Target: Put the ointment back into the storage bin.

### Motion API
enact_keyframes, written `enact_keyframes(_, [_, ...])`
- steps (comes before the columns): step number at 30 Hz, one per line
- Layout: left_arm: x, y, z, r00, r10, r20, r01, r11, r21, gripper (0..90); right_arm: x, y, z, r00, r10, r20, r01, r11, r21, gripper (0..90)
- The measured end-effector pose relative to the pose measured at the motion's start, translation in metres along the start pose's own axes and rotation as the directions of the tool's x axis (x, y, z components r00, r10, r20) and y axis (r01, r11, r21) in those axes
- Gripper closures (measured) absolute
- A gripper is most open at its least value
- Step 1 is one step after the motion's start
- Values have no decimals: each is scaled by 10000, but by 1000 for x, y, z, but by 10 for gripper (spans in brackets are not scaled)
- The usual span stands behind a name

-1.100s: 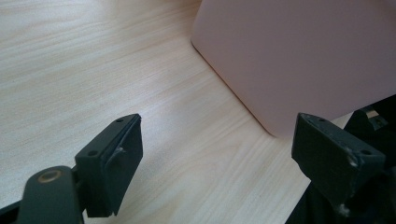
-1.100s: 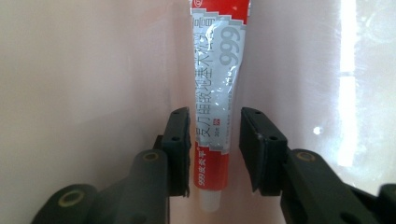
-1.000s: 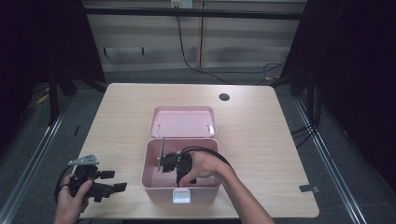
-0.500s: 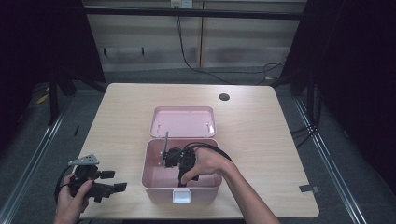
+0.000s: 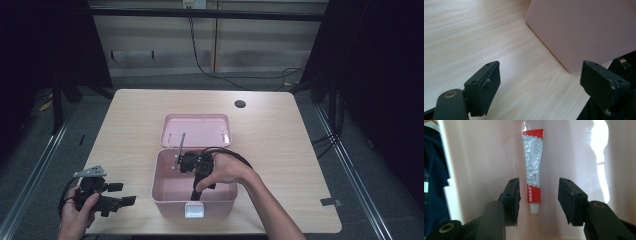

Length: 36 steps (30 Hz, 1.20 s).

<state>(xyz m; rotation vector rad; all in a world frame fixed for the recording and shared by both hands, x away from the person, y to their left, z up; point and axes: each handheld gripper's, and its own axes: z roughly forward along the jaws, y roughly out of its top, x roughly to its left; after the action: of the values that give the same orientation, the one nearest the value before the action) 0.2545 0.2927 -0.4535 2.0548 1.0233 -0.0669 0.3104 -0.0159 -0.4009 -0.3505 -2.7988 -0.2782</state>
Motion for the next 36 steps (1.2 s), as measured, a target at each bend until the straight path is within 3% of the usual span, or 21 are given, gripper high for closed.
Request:
enact_keyframes(17, [0,0,0,10000,0,-4,0,10000,-7,165,5,-14,-33,9982,433,419,-403,9967,-701,512])
enact_keyframes(24, [0,0,0,10000,-6,-1,6,10000,-15,165,8,-21,-45,9969,400,674,-360,9976,-596,512])
enact_keyframes(36, [0,0,0,10000,9,-28,-9,10000,27,165,14,-44,-68,9923,691,1024,-599,9941,-902,512])
